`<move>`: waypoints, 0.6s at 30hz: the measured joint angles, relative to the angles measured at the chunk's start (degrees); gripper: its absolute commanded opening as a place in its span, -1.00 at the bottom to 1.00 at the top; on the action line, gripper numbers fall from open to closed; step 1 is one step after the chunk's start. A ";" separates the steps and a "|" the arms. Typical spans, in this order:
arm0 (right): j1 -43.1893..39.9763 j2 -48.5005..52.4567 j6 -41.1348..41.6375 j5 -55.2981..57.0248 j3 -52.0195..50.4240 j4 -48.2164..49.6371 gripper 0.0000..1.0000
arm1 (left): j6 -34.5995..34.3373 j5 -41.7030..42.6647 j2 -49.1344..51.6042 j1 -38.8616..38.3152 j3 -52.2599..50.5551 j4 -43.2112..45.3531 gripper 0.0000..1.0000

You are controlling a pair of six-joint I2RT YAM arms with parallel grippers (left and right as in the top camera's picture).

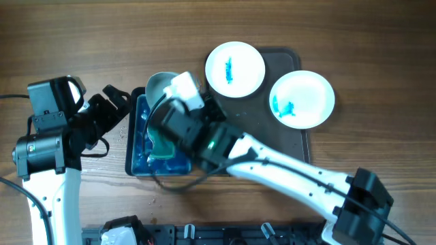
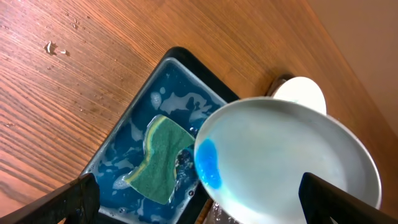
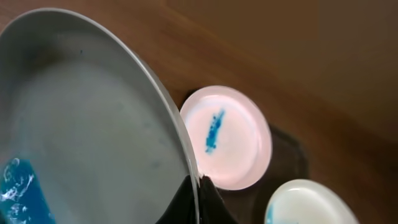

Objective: Clean dirty plates on tray and stack at the side
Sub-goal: 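Lift the cleaned plate with the right gripper and tilt it over the basin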

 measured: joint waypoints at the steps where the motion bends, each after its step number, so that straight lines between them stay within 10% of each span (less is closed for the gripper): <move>1: 1.20 0.00 -0.59 2.21 0.00 0.09 -0.91 | 0.00 0.00 0.00 0.00 0.00 0.00 1.00; 18: 8.66 0.00 -14.56 20.48 0.00 6.25 -0.91 | 0.00 0.02 0.00 0.00 0.00 0.00 1.00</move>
